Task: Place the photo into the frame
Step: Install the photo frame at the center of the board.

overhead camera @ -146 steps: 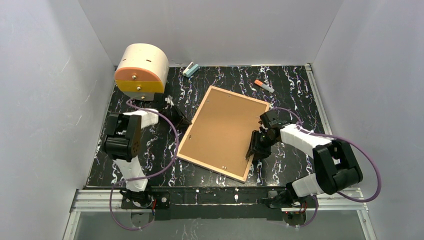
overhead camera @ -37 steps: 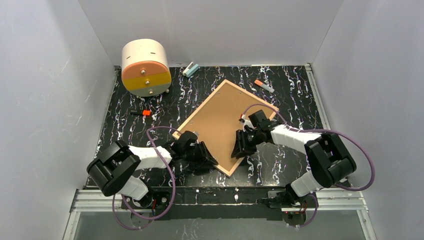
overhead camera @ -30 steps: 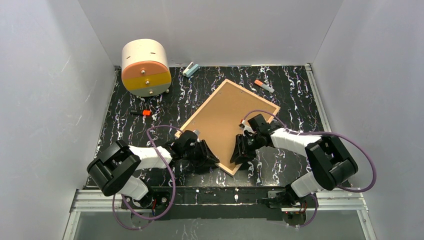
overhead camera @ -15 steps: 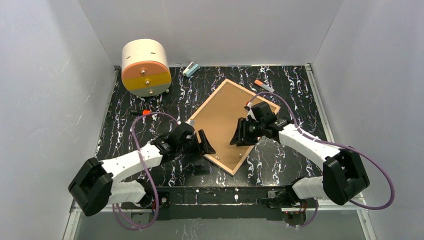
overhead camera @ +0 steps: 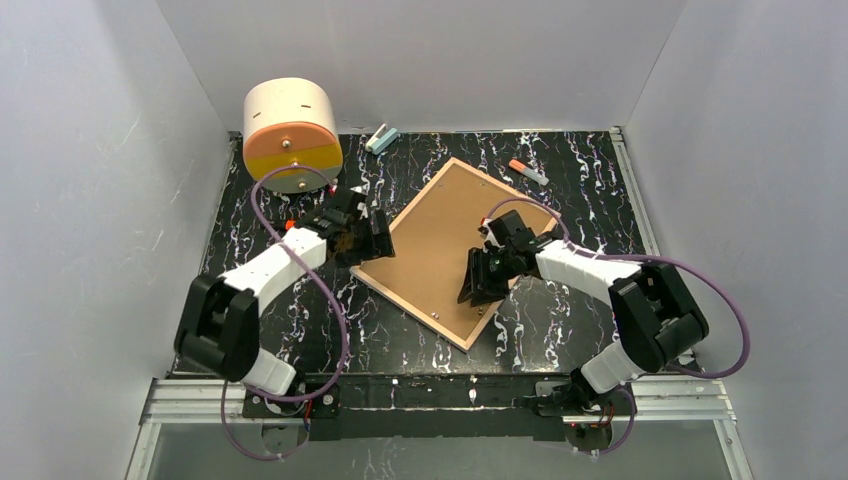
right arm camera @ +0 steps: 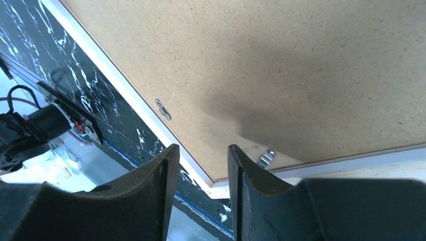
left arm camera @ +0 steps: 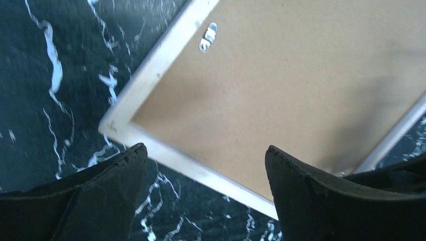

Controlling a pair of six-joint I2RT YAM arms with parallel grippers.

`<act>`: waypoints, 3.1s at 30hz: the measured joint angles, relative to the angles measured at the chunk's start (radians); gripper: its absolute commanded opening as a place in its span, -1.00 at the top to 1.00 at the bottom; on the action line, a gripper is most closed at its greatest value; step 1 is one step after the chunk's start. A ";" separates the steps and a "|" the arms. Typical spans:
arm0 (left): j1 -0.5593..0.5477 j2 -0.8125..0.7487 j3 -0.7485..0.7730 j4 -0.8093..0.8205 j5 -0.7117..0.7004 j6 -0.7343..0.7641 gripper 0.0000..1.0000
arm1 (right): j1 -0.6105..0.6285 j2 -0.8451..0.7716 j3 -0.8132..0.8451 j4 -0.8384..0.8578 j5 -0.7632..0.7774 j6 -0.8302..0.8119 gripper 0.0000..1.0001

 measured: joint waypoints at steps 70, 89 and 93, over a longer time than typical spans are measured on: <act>0.041 0.090 -0.182 0.161 0.334 0.175 0.69 | 0.196 0.481 0.291 0.552 0.003 0.448 0.11; 0.032 0.156 -0.045 0.140 0.298 0.197 -0.01 | 0.030 0.303 0.340 0.348 0.163 0.340 -0.12; 0.033 0.231 0.058 0.189 0.291 0.219 -0.14 | -0.010 0.176 0.337 0.282 0.249 0.299 -0.14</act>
